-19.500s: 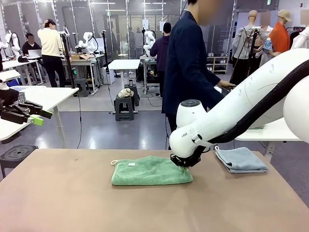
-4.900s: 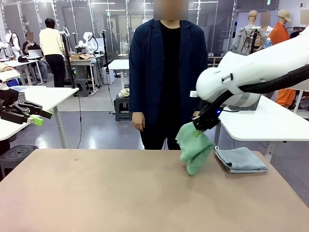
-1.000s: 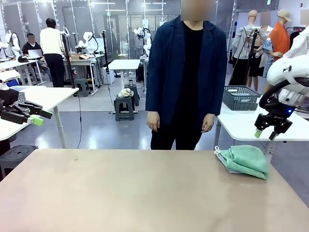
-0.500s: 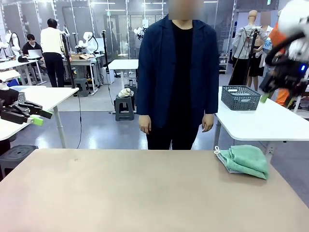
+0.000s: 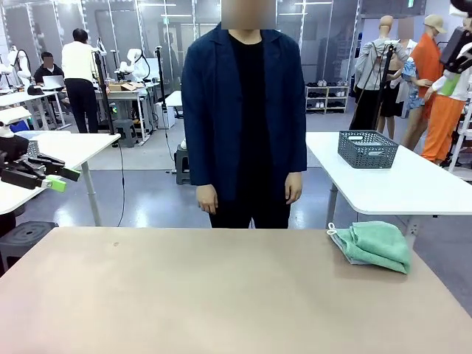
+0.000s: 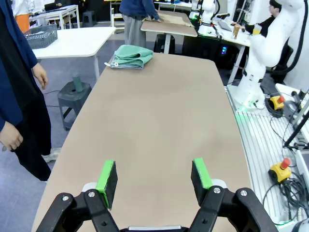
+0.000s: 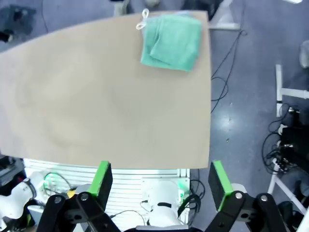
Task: Fold the towels and place them in the basket.
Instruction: Stack the folded Towel with hook on the right side of the table.
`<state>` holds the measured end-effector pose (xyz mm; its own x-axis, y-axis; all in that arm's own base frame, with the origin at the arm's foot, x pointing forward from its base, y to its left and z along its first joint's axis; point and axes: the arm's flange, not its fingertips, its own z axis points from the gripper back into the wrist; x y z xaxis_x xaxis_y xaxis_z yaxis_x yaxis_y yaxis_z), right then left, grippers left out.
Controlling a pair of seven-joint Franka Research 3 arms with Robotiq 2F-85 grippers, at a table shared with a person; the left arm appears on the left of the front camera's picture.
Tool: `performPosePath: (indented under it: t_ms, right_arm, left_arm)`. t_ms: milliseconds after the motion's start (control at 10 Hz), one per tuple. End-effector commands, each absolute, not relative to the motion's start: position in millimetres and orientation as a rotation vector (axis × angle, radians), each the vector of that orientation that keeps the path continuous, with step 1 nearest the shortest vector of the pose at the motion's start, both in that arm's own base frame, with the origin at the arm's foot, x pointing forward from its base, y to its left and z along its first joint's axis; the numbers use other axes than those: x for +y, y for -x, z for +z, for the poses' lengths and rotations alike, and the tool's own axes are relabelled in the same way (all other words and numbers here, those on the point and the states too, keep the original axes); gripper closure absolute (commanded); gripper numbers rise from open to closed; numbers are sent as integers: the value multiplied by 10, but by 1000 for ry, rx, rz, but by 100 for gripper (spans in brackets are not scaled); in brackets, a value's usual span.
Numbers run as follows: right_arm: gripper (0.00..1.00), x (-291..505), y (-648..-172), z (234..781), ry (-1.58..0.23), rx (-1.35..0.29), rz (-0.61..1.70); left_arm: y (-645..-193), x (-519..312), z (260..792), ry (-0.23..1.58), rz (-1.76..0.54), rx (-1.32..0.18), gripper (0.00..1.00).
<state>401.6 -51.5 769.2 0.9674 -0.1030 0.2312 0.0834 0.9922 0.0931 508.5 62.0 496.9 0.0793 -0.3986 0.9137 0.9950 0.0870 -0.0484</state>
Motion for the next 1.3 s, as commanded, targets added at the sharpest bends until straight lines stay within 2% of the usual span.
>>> performPosePath:
  t_ms: [0, 1200]
  right_arm:
    - [0, -526, -4154, 7641, -108, -214, -84]
    - [0, -526, -4154, 7641, -108, -214, -84]
  left_arm:
    - [-5078, 614, 4980, 884, -1278, -895, 21]
    - [-5078, 614, 4980, 884, -1278, -895, 21]
